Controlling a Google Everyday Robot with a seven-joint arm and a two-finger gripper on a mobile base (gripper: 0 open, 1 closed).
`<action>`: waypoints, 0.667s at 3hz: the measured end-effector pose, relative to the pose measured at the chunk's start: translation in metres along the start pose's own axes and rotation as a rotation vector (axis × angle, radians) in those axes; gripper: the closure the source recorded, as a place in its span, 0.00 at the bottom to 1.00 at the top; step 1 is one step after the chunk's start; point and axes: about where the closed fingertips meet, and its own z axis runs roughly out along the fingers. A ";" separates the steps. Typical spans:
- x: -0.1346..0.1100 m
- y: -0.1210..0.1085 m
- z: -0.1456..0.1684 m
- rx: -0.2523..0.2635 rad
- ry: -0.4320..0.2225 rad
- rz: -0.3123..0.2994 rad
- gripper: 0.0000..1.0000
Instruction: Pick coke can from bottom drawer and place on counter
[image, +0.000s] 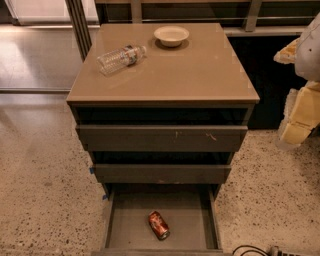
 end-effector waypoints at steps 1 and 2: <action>-0.001 0.001 0.003 0.008 -0.009 0.002 0.00; -0.005 0.008 0.043 -0.022 -0.065 0.010 0.00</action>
Offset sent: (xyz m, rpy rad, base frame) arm 0.0244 0.0415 -0.1533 0.2428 0.0624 0.0489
